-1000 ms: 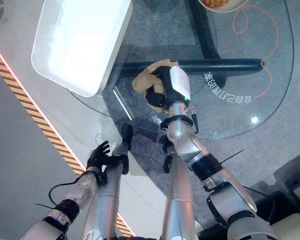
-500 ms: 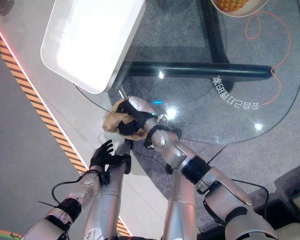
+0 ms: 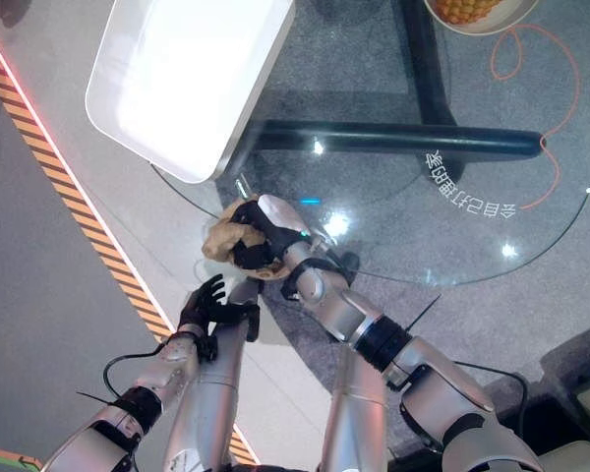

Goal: Wipe the table with a cloth and put it in the basket.

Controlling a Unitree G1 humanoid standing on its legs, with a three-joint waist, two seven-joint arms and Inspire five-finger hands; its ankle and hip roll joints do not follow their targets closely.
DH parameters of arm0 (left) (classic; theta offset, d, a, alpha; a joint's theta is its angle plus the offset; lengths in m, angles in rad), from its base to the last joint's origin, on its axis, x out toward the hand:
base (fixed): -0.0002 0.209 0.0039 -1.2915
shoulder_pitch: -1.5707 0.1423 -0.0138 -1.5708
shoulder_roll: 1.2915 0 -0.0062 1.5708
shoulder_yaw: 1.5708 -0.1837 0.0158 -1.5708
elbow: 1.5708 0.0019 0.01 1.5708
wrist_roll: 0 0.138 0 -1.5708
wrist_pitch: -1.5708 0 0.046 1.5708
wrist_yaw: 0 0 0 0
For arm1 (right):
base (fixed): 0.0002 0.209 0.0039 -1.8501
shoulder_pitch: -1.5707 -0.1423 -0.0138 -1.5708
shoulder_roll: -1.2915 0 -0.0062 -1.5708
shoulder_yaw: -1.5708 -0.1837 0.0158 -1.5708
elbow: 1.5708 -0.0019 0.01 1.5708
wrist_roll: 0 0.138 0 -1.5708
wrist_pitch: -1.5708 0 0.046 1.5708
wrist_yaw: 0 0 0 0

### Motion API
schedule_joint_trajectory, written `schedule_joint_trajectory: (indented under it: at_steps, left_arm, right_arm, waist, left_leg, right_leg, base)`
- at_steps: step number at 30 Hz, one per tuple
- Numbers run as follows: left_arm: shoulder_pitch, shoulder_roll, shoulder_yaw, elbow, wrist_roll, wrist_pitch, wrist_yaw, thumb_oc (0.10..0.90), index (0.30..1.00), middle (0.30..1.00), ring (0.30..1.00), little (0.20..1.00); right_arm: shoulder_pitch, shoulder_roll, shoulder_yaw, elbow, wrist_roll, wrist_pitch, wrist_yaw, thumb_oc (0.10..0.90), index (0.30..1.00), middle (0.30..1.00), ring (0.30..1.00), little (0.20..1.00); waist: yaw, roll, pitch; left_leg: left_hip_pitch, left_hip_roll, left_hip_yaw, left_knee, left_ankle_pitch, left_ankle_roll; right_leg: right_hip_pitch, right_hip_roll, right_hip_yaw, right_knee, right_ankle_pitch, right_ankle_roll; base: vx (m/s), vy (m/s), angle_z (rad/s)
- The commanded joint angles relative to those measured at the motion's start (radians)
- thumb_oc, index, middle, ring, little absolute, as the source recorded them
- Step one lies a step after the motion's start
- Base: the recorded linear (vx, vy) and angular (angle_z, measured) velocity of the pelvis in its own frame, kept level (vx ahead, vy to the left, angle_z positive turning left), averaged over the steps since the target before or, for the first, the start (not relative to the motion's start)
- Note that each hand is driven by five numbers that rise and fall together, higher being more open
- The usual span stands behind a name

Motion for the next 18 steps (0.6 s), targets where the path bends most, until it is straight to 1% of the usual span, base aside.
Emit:
schedule_joint_trajectory:
  at_steps: [1, 8, 12, 15, 18]
  left_arm:
    - [0.144, -0.019, -0.037, 0.023, -0.020, 0.010, 0.024, 0.800, 0.900, 0.900, 0.900, 0.900]
    - [0.176, 0.001, -0.013, 0.015, -0.026, -0.009, 0.018, 0.800, 0.900, 0.900, 0.900, 0.900]
    - [0.197, 0.012, 0.007, 0.008, -0.026, -0.017, 0.014, 0.800, 0.900, 0.900, 0.900, 0.900]
    - [0.207, 0.022, 0.023, 0.005, -0.025, -0.018, 0.006, 0.800, 0.900, 0.900, 0.900, 0.900]
    - [0.214, 0.024, 0.030, 0.000, -0.028, -0.017, 0.004, 0.800, 0.900, 0.900, 0.900, 0.900]
  right_arm:
    - [-0.057, -0.063, -0.169, -0.044, -0.015, 0.017, -0.180, 0.100, 0.300, 0.300, 0.300, 0.200]
    - [-0.040, -0.159, -0.288, -0.081, -0.023, 0.039, -0.313, 0.100, 0.300, 0.300, 0.300, 0.200]
    - [0.006, -0.204, -0.372, -0.109, -0.008, 0.032, -0.405, 0.100, 0.300, 0.300, 0.300, 0.200]
    - [0.036, -0.227, -0.424, -0.133, 0.014, 0.024, -0.472, 0.100, 0.300, 0.300, 0.300, 0.200]
    - [0.053, -0.240, -0.453, -0.152, 0.010, 0.032, -0.503, 0.100, 0.300, 0.300, 0.300, 0.200]
  waist:
    - [-0.004, 0.010, -0.011]
    - [-0.017, -0.006, -0.011]
    - [-0.029, -0.019, -0.011]
    - [-0.037, -0.028, -0.011]
    - [-0.042, -0.032, -0.011]
  left_leg:
    - [-0.002, -0.033, 0.113, 0.061, -0.076, 0.097]
    - [-0.002, -0.026, 0.110, 0.065, -0.091, 0.106]
    - [-0.004, -0.021, 0.105, 0.070, -0.102, 0.109]
    - [-0.005, -0.017, 0.102, 0.073, -0.108, 0.112]
    - [-0.003, -0.015, 0.102, 0.072, -0.112, 0.113]
  right_leg:
    - [-0.018, 0.026, 0.025, -0.073, 0.110, 0.049]
    - [-0.016, 0.035, 0.027, -0.067, 0.107, 0.053]
    - [-0.012, 0.042, 0.030, -0.070, 0.104, 0.056]
    - [-0.011, 0.048, 0.032, -0.069, 0.102, 0.058]
    - [-0.007, 0.051, 0.034, -0.073, 0.101, 0.058]
  base:
    - [0.00, 0.000, 0.00]
    - [0.00, 0.000, 0.00]
    - [0.00, -0.011, -0.04]
    - [0.00, -0.021, -0.07]
    - [0.01, -0.009, -0.14]
